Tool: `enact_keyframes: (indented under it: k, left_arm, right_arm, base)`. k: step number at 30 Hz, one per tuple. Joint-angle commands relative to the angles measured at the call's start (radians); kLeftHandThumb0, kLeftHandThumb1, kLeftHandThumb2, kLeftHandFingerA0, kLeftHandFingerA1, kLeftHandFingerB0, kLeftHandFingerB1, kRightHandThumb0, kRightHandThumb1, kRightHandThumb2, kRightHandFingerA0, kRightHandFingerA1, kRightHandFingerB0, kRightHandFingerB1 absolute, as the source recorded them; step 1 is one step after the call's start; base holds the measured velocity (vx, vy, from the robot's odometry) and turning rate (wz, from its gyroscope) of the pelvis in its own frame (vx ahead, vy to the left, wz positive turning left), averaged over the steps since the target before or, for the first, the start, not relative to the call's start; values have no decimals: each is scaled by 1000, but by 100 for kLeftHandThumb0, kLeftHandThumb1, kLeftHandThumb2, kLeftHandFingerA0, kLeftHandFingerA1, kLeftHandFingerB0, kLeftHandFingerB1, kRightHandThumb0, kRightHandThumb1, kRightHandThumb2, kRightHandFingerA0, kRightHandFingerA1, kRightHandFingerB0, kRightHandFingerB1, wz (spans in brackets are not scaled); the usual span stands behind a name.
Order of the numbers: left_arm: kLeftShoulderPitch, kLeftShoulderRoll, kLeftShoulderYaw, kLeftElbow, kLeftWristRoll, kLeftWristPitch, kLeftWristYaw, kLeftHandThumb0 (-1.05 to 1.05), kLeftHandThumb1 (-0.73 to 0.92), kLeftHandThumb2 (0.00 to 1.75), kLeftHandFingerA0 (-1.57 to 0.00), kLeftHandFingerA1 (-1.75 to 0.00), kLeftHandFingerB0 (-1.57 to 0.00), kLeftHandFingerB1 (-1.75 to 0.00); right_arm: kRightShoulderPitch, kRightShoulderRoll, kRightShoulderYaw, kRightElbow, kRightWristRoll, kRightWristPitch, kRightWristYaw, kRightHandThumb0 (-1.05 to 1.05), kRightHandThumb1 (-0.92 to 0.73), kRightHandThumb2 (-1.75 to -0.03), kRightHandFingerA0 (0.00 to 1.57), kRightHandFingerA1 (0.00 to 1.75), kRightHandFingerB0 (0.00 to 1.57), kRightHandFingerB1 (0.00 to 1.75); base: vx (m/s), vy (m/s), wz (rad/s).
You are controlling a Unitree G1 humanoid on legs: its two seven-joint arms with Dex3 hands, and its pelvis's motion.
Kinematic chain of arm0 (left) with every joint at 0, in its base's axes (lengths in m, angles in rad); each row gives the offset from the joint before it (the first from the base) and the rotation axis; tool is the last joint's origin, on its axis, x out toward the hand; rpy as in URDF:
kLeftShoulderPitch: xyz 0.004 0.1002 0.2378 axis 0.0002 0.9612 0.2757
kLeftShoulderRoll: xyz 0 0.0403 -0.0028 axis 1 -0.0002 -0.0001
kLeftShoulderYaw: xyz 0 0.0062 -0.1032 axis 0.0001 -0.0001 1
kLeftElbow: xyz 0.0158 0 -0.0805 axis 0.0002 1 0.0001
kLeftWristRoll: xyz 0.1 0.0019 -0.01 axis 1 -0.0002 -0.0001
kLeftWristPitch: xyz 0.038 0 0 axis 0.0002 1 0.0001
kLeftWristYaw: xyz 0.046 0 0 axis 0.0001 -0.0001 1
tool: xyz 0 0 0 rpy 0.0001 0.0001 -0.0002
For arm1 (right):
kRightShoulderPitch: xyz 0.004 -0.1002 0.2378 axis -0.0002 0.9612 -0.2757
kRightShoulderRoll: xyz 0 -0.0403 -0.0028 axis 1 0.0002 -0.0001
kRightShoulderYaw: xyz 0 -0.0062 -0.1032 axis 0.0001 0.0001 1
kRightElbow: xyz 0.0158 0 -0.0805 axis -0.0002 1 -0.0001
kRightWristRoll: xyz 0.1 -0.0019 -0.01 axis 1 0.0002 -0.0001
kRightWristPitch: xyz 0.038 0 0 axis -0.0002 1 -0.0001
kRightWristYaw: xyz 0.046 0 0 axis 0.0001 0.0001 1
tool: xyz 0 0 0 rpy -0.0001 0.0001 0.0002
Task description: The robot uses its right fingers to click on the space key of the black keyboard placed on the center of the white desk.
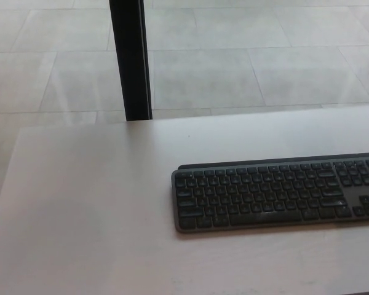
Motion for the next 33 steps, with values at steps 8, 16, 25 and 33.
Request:
enact_keyframes:
  k: [8, 16, 25, 33]
  left_arm:
    - [23, 22, -1, 6, -8, -16, -5, -49, 55, 56, -76, -76, -66, -57]
    - [21, 19, 1, 4, -11, -19, -8, -50, 55, 56, -76, -77, -67, -59]
    - [25, 16, 0, 3, -10, -23, -9, -50, 56, 57, -76, -76, -63, -56]
    - [19, 20, 5, 5, -15, -18, -8, -47, 55, 56, -80, -79, -68, -58]
  right_arm:
    - [272, 34, -810, 63, 674, 281, 8, -53, -60, -58, 105, 79, 55, 53]
    - [325, 169, -998, 39, 811, 326, -55, -32, -65, -58, 84, 63, 50, 50]
    - [320, 269, -1073, 161, 866, 352, -45, -25, -75, -61, 63, 51, 42, 40]
    - [295, 341, -1143, 238, 889, 373, -81, -28, -53, -65, 71, 57, 49, 46]
  base:
    - [0, 0, 0]
    - [0, 0, 0]
    - [0, 0, 0]
    - [0, 0, 0]
